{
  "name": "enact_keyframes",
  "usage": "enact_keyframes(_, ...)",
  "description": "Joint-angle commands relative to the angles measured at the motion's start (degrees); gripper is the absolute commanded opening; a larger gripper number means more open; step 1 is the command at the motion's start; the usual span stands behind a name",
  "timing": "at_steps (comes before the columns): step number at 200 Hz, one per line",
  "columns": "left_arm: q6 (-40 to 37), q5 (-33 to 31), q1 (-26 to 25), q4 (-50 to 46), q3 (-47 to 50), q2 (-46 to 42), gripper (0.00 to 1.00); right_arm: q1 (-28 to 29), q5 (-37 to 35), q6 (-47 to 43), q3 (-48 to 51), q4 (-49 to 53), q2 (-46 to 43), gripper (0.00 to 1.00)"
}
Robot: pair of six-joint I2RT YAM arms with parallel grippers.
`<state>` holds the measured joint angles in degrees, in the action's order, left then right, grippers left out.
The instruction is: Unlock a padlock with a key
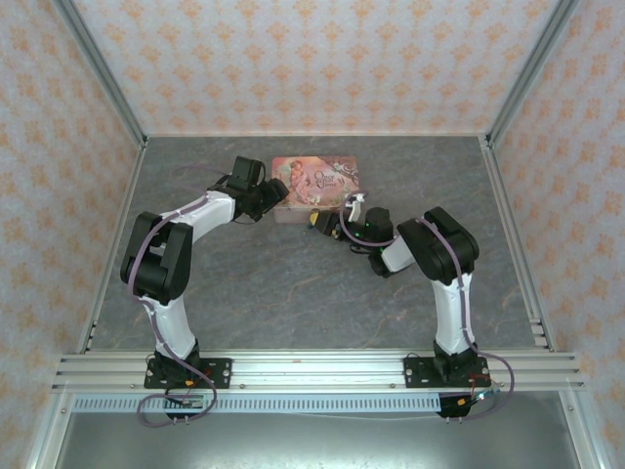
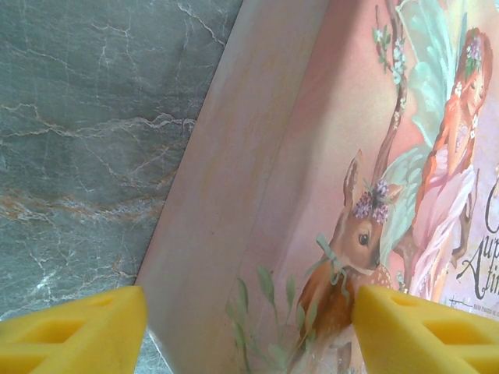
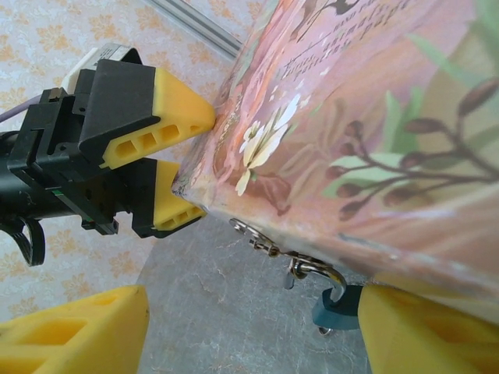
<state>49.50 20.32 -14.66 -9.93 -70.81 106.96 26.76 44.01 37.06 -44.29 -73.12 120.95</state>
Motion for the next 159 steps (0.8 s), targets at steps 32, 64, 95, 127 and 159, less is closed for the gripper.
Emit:
enact_keyframes(32,-0.61,0.61,-2.31,-7.29,2.57,1.54,0.70,0.78,1.38,0.62,-2.37,-1.88,2.63,0.71)
enact_keyframes(64,-0.55,0.60,-2.31,-7.40,2.59,1.56,0.70,0.78,2.11,1.17,-2.64,-3.08,3.24,0.71)
enact_keyframes(95,-0.45,0.62,-2.29,-7.38,2.61,1.50,0.70,0.77,2.09,1.33,-2.67,-3.72,3.67,0.71)
enact_keyframes(127,-0.41,0.51,-2.40,-7.32,2.86,1.33,0.70,0.77,0.35,0.33,-2.99,-2.71,3.86,0.73)
enact_keyframes(159,-0.40,0.47,-2.35,-7.29,2.99,1.40,0.70,0.61,-0.27,-0.51,-3.37,-2.58,3.85,0.70)
